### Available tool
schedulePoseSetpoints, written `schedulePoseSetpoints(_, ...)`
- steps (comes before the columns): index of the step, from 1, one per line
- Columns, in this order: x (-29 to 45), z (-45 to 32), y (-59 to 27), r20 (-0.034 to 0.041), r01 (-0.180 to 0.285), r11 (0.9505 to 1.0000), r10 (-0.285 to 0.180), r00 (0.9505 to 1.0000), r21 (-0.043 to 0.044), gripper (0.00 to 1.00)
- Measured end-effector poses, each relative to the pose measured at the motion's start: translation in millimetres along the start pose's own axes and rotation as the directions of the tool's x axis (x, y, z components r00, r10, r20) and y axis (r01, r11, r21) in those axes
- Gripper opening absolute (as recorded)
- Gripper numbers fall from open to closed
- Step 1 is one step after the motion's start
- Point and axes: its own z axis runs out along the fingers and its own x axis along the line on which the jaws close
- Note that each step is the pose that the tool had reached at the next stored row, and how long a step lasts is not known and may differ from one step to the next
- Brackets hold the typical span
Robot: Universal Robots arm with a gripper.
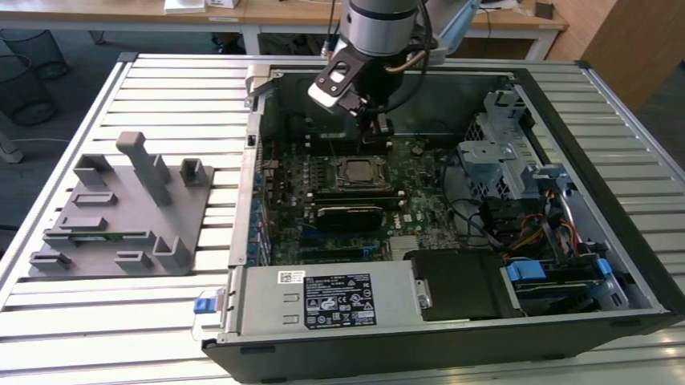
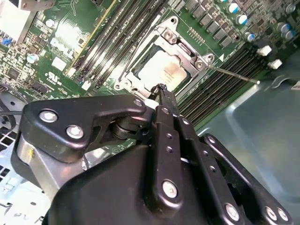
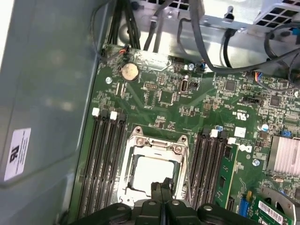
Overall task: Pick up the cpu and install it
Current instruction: 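Install the first cpu locking lever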
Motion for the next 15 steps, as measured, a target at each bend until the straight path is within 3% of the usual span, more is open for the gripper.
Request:
schedulePoseSetpoints(8,0.5,0.0,-2.7,0.0014,0.08,0.9968,-0.08,0.9968,0.0,0.11)
schedulePoseSetpoints(11,0.5,0.1,-2.8,0.0019,0.134,0.991,-0.134,0.991,-0.0002,0.11)
schedulePoseSetpoints(15,0.6,0.4,-3.0,0.0017,0.203,0.9792,-0.203,0.9792,-0.0006,0.11)
